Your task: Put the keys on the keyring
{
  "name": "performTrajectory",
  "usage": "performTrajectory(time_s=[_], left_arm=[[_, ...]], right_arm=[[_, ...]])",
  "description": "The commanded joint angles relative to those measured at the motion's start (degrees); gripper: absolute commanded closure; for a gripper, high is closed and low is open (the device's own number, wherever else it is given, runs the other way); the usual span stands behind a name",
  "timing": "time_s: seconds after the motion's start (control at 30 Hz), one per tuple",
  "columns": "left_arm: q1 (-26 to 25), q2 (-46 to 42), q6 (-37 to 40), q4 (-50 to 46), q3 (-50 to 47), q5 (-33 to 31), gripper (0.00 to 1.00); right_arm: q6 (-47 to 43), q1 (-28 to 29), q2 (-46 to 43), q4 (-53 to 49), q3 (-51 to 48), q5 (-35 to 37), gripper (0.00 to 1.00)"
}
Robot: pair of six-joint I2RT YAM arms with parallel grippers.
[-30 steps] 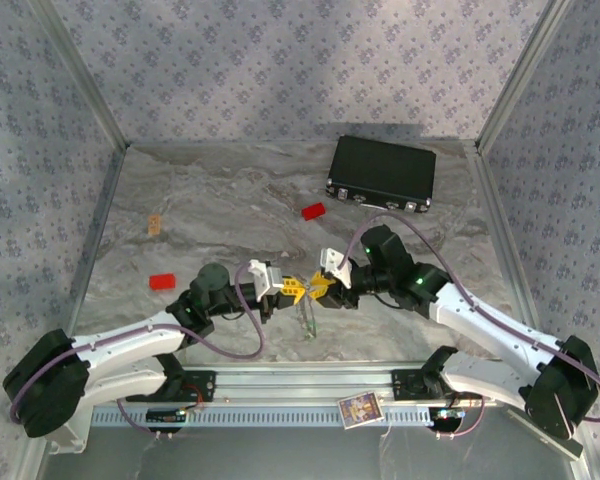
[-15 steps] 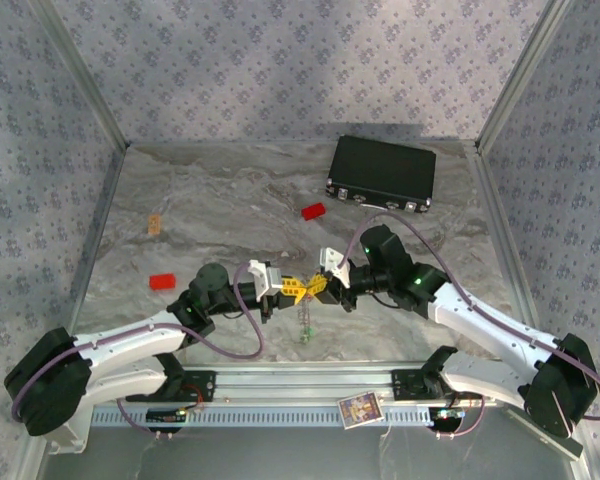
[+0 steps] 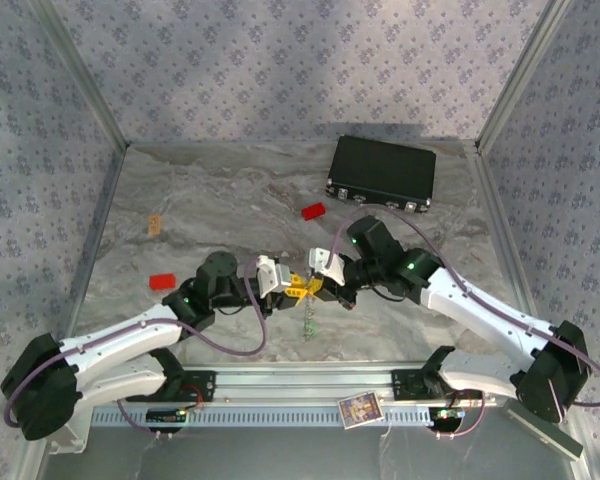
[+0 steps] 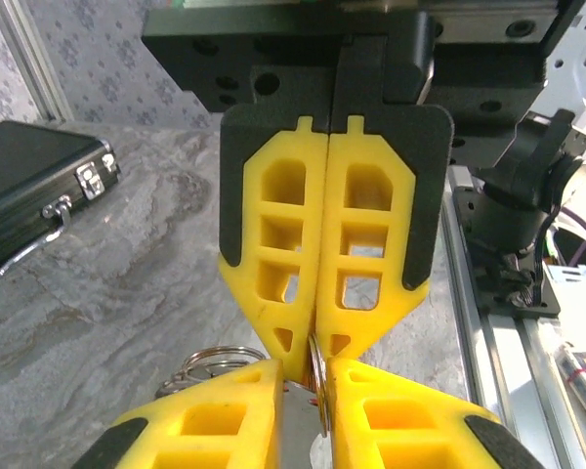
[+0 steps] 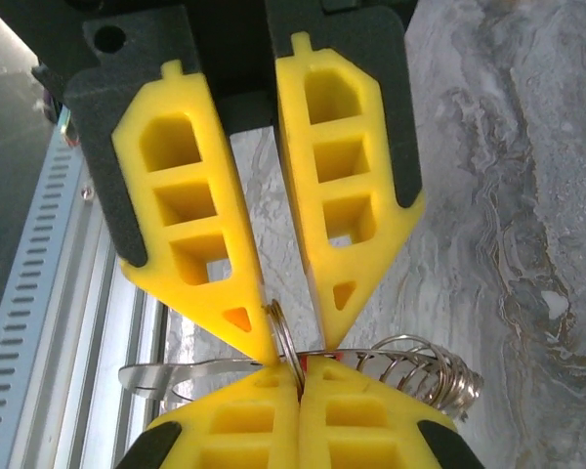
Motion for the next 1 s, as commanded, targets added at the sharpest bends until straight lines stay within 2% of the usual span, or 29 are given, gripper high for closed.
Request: performTrajectory(time_s=[0.0, 0.13, 0.17, 0.27, 0.3, 0.37, 0.5, 0.63, 0.77, 0.97], left_arm=[[-0.3, -0.1, 2.8, -5.6, 3.0, -1.1, 0.87], [-0.3, 0.4, 3.2, -6.3, 3.7, -1.2, 1.0], [-0.3, 0.3, 3.0, -5.7, 3.5, -1.3, 1.0], [-0.3, -0.3, 1.7, -1.9, 2.1, -1.1, 1.0], [-0.3, -0.6, 0.9, 0.0, 1.3, -1.1, 1.0], [-0.3, -0.9, -1.1, 4.6, -0.7, -1.3, 1.0], [-0.3, -0.1, -6.7, 14.9, -4.2, -2.6, 1.0], [-0.3, 1.1, -10.1, 20.0, -5.2, -3.6, 1.0], [-0.2, 1.8, -12.4, 23.6, -6.3, -4.7, 1.0], [-0.3, 2.2, -12.9, 23.4, -6.2, -4.1, 1.0]], right_arm=[[-4.6, 2.0, 1.5, -7.5, 4.2, 2.2, 1.0], [-4.9, 2.8, 1.7, -8.3, 5.6, 2.7, 1.0], [-4.3, 2.8, 1.3, -7.5, 5.1, 2.9, 0.97], [-2.4, 2.3, -1.3, -3.0, 1.8, 4.1, 0.74], [-1.6, 2.0, -2.3, -1.1, 0.1, 4.7, 0.69], [0.4, 1.8, -4.4, 3.6, -2.8, 6.4, 0.65], [3.9, 2.6, -8.8, 13.2, -9.7, 12.4, 0.64], [5.1, 3.7, -13.9, 20.8, -15.6, 16.7, 0.65], [5.0, 4.1, -16.0, 22.6, -17.5, 18.4, 0.66], [5.7, 4.4, -15.9, 24.5, -18.0, 17.6, 0.65]])
